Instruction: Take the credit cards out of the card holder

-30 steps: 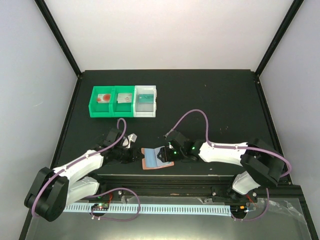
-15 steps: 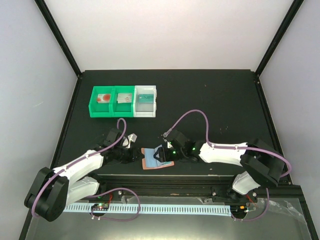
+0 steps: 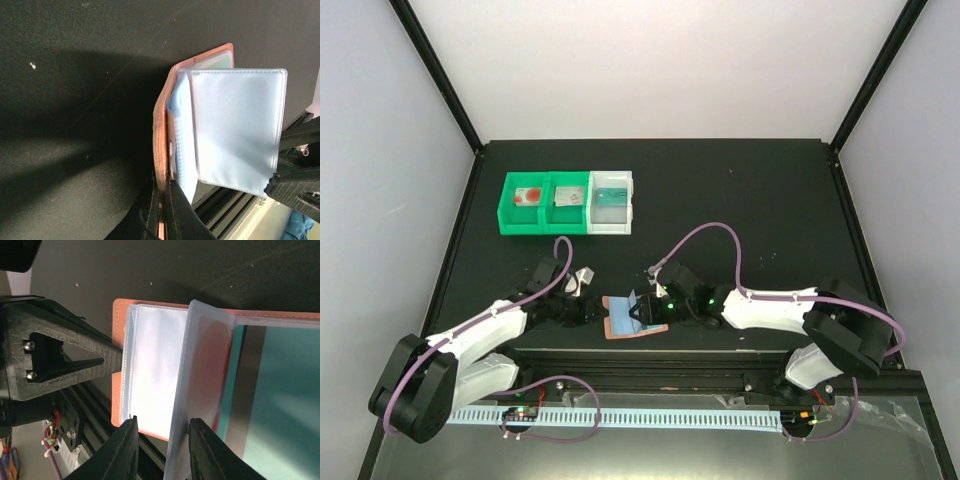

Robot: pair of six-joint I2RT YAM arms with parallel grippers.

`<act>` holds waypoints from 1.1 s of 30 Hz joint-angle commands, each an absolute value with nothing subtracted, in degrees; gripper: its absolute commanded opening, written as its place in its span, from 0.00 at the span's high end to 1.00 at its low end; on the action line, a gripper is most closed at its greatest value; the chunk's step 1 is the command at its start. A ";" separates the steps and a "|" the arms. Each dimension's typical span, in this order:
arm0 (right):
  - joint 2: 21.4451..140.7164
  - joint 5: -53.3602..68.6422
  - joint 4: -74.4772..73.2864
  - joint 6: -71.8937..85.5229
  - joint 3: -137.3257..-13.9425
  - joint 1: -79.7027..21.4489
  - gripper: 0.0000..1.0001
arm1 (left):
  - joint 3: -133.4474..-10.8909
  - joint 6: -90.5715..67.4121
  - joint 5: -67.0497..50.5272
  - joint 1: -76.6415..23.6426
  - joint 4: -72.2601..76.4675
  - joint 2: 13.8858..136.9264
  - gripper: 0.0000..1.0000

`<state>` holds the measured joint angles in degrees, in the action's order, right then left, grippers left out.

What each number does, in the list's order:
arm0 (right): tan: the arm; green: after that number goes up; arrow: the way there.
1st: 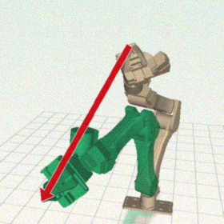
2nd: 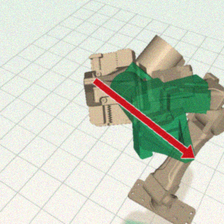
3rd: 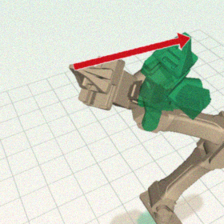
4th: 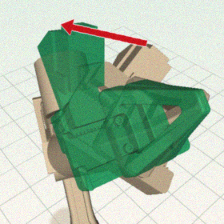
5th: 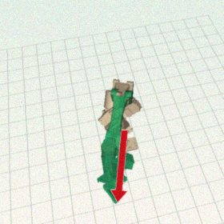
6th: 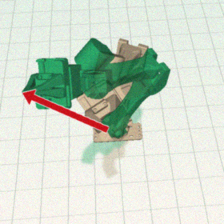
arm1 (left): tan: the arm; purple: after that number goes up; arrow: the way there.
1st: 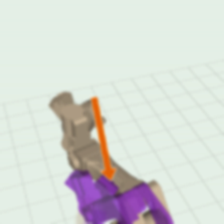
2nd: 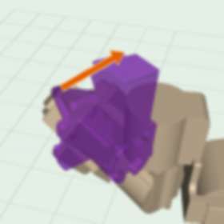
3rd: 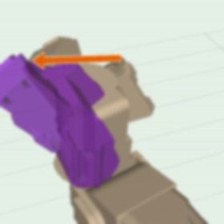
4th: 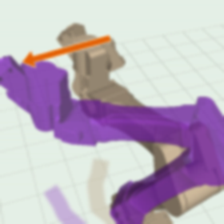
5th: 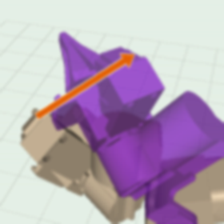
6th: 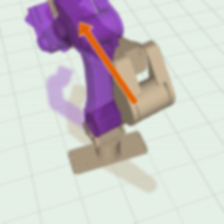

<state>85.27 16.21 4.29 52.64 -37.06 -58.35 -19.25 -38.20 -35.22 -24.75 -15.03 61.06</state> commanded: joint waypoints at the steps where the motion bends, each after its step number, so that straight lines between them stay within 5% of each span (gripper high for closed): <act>1: 83.98 17.53 7.66 53.41 -36.57 -58.10 0.71 | -18.98 -37.98 -34.76 -24.87 -15.27 60.30 0.96; 17: 86.02 17.67 8.75 54.33 -35.95 -58.05 0.89 | -18.98 -37.95 -34.80 -24.87 -15.21 60.43 0.96; 26: 86.69 14.00 1.00 52.60 -38.45 -58.07 0.70 | -18.98 -37.97 -34.64 -24.87 -15.46 60.09 0.95; 33: 85.37 9.47 -4.76 50.64 -39.79 -58.18 0.65 | -18.90 -37.98 -34.63 -24.87 -15.46 60.00 0.95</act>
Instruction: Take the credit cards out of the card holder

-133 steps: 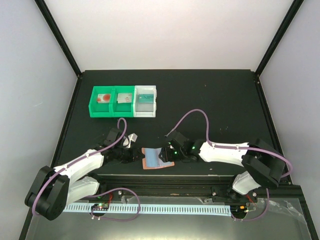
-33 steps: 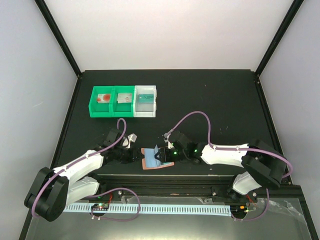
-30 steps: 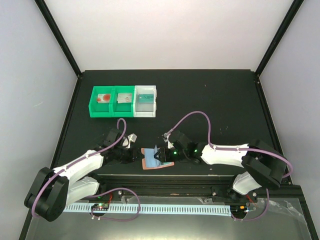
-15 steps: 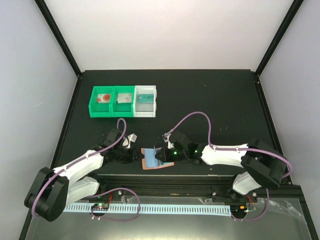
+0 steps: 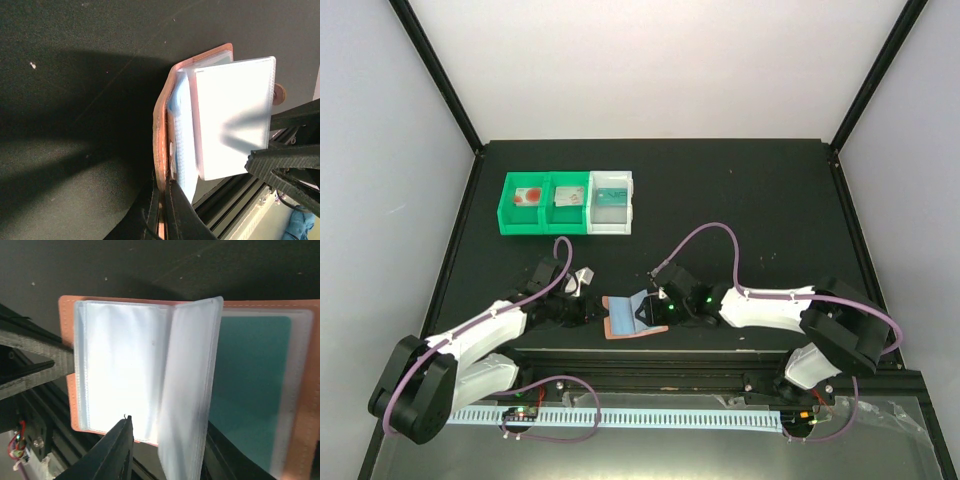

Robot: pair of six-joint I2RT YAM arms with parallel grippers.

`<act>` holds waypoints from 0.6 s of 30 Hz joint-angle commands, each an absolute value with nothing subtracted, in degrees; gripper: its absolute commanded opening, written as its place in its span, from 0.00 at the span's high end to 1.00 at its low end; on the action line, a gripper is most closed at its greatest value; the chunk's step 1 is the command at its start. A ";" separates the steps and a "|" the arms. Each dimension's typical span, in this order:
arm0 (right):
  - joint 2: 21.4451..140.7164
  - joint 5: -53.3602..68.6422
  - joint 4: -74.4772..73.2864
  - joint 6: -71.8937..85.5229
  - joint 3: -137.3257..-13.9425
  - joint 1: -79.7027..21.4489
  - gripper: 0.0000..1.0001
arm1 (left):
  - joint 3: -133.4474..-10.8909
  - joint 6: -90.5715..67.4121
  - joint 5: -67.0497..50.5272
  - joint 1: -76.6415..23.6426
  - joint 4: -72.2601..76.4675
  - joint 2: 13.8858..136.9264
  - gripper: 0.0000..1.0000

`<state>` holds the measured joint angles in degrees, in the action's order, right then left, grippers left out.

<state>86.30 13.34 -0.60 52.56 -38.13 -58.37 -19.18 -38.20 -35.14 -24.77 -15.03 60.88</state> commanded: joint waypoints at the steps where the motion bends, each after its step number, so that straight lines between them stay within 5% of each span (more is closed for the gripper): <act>1: 85.35 9.41 -4.95 50.51 -39.88 -58.23 0.65 | -18.94 -37.97 -34.58 -24.83 -15.45 59.99 0.95; 14: 81.61 11.94 1.09 50.16 -38.02 -58.36 0.93 | -18.81 -38.13 -34.53 -24.87 -15.25 60.17 0.95; 18: 83.66 15.12 3.78 50.75 -37.85 -58.35 0.85 | -18.90 -38.16 -34.49 -24.83 -15.20 60.19 0.95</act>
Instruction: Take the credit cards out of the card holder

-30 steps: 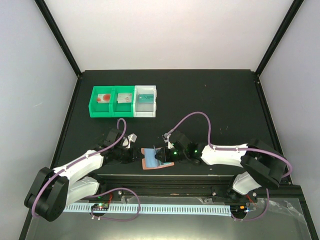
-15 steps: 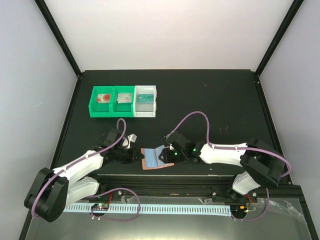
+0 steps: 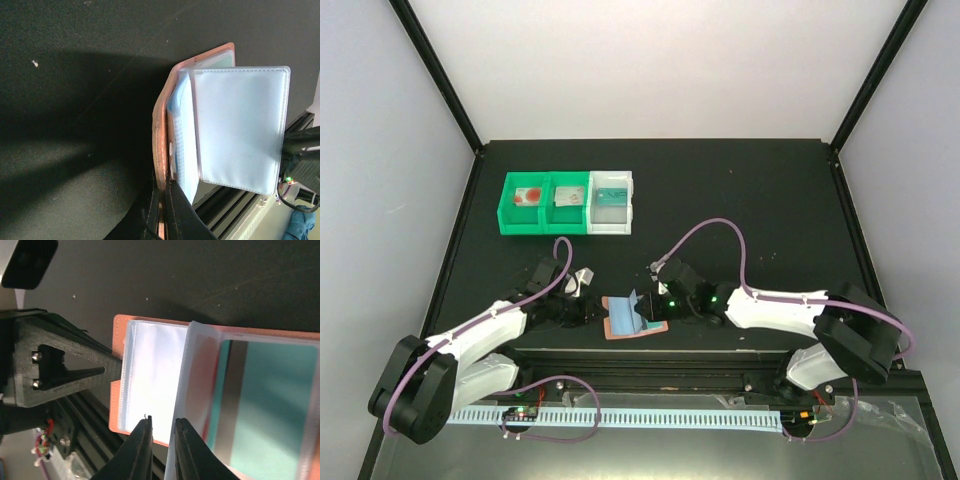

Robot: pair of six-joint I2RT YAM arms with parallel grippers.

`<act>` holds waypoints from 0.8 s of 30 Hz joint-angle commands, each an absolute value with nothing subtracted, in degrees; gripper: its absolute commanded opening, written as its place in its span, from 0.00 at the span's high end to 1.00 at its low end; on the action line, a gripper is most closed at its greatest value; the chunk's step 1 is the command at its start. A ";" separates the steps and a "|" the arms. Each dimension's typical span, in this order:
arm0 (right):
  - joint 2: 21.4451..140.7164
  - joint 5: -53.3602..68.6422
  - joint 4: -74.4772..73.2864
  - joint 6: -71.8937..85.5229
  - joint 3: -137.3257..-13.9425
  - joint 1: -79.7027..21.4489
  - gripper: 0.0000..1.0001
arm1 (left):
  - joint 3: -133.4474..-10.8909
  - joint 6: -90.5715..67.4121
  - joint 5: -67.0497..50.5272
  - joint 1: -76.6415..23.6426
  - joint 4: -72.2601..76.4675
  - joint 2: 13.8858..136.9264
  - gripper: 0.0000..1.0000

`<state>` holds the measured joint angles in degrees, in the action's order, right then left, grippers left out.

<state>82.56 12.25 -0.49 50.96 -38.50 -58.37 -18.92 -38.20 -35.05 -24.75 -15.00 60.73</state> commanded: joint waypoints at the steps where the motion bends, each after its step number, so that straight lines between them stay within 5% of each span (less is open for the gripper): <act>1: 84.37 15.83 4.58 50.96 -37.73 -58.36 0.83 | -18.85 -38.17 -34.47 -24.87 -15.25 60.13 0.95; 12: 90.05 23.81 11.23 52.30 -38.03 -58.36 0.53 | -18.90 -38.19 -34.75 -24.83 -15.79 59.17 0.93; 19: 90.76 24.80 13.51 53.25 -37.20 -58.36 0.53 | -18.65 -38.23 -34.73 -24.87 -15.51 59.34 0.91; 24: 90.27 23.03 12.43 53.45 -36.51 -58.32 0.67 | -18.72 -38.19 -34.65 -24.87 -16.24 58.92 0.91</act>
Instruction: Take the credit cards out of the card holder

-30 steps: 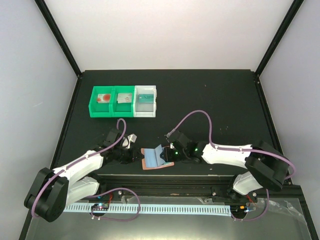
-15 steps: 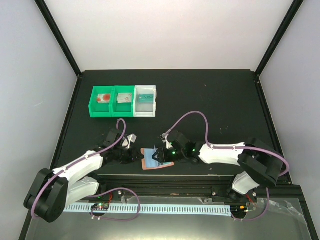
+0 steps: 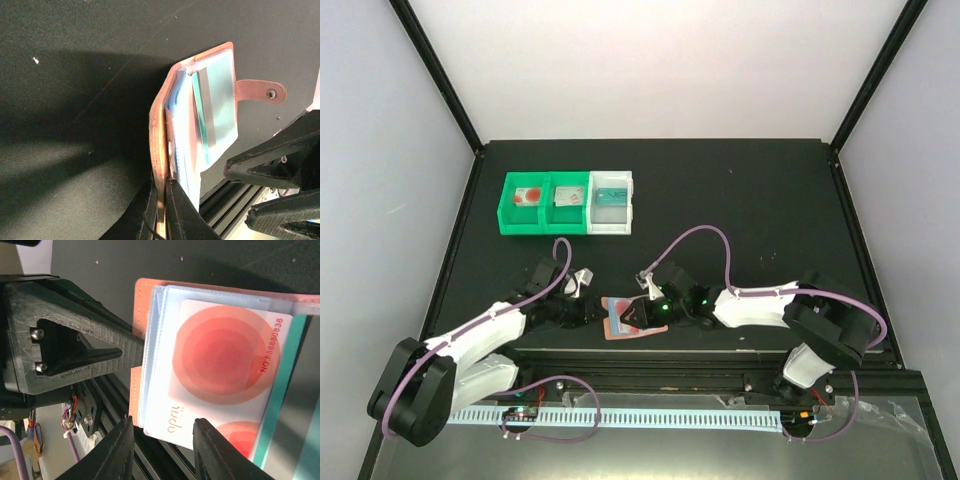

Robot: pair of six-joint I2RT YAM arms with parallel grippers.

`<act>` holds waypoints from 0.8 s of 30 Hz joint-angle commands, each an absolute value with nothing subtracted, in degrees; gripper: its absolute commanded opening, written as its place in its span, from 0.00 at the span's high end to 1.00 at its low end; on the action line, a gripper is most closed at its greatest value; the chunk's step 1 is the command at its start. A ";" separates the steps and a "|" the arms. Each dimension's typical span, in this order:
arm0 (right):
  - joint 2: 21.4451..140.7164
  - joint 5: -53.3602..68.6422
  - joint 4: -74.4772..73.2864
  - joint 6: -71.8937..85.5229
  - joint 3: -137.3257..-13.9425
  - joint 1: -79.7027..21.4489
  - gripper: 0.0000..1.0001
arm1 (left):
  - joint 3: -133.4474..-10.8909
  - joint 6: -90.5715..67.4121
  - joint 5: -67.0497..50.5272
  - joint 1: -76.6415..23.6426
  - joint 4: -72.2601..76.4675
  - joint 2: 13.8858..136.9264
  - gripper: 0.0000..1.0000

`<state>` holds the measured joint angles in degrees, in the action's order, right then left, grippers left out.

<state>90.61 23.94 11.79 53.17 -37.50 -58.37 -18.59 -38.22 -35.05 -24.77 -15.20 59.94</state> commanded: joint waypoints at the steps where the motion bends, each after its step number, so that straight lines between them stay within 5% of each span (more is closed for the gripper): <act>1: 90.36 22.30 11.55 53.32 -36.69 -58.35 0.68 | -18.72 -38.17 -34.48 -24.87 -16.40 58.57 0.91; 17: 93.06 13.23 3.38 50.64 -38.82 -58.36 0.79 | -19.66 -40.07 -35.31 -24.88 -17.18 53.97 0.68; 24: 93.26 12.53 3.35 50.66 -38.41 -58.36 0.82 | -19.18 -40.31 -35.81 -24.81 -15.93 53.70 0.65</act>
